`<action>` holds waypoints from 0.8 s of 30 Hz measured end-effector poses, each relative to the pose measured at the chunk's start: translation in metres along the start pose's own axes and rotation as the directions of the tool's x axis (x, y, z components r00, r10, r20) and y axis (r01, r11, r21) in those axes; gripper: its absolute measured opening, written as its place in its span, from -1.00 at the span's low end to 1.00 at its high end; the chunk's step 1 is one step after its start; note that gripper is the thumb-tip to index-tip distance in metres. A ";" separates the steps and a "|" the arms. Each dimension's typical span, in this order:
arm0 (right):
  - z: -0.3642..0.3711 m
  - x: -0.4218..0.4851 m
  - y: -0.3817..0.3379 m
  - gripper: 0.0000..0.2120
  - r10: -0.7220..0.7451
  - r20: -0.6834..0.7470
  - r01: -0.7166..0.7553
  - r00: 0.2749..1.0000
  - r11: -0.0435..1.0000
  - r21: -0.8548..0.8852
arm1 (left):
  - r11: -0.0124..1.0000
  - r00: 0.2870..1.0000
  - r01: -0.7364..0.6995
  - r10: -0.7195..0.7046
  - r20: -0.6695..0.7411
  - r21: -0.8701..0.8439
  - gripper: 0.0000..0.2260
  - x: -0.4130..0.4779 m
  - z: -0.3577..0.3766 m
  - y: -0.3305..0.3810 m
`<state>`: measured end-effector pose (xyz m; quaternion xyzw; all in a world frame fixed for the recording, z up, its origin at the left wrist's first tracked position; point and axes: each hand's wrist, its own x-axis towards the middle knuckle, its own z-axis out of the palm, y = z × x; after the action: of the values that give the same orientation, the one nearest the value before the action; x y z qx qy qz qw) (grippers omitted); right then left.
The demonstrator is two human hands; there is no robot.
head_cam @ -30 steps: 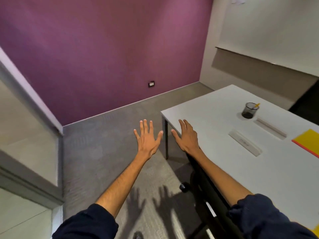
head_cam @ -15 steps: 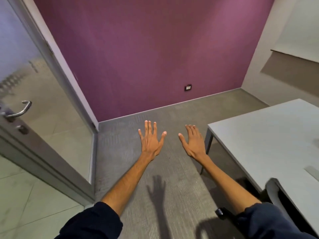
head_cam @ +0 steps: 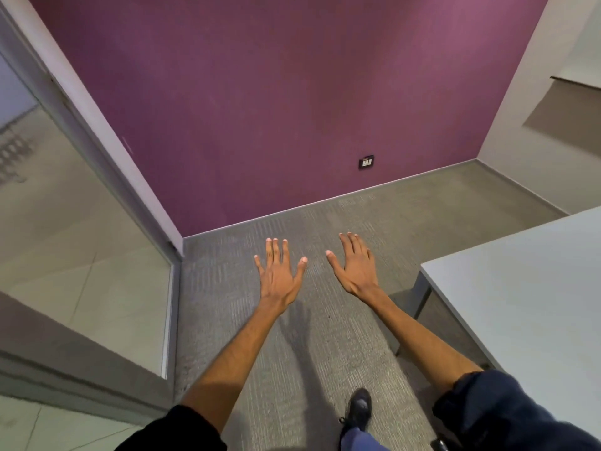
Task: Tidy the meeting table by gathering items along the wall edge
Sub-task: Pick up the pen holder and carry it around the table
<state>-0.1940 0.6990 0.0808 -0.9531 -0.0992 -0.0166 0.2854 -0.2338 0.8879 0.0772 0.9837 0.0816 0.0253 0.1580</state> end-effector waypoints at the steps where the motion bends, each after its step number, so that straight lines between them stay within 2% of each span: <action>1: -0.001 0.019 0.003 -0.34 0.003 0.010 -0.003 1.000 1.000 0.000 | 1.000 1.000 0.002 -0.002 0.005 0.004 -0.32 0.019 0.000 0.002; 7: -0.024 0.138 0.026 -0.32 -0.012 0.031 0.013 0.999 1.000 -0.026 | 1.000 1.000 0.015 -0.015 -0.010 0.000 -0.33 0.145 -0.007 0.036; 13: -0.043 0.236 0.047 -0.33 0.015 0.011 -0.014 1.000 0.999 -0.044 | 0.999 0.999 -0.038 0.038 -0.018 0.000 -0.32 0.242 -0.002 0.073; 20: -0.046 0.344 0.076 -0.33 0.064 -0.005 -0.065 0.998 0.996 -0.056 | 0.997 0.998 -0.070 0.070 -0.009 -0.028 -0.33 0.358 0.021 0.095; 24: -0.051 0.434 0.102 -0.32 0.087 -0.033 -0.090 0.996 0.993 -0.076 | 0.995 0.995 -0.100 0.101 0.023 -0.028 -0.34 0.457 0.038 0.109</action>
<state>0.2524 0.6656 0.1063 -0.9665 -0.0519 -0.0221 0.2502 0.2361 0.8509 0.0866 0.9846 0.0296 0.0222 0.1707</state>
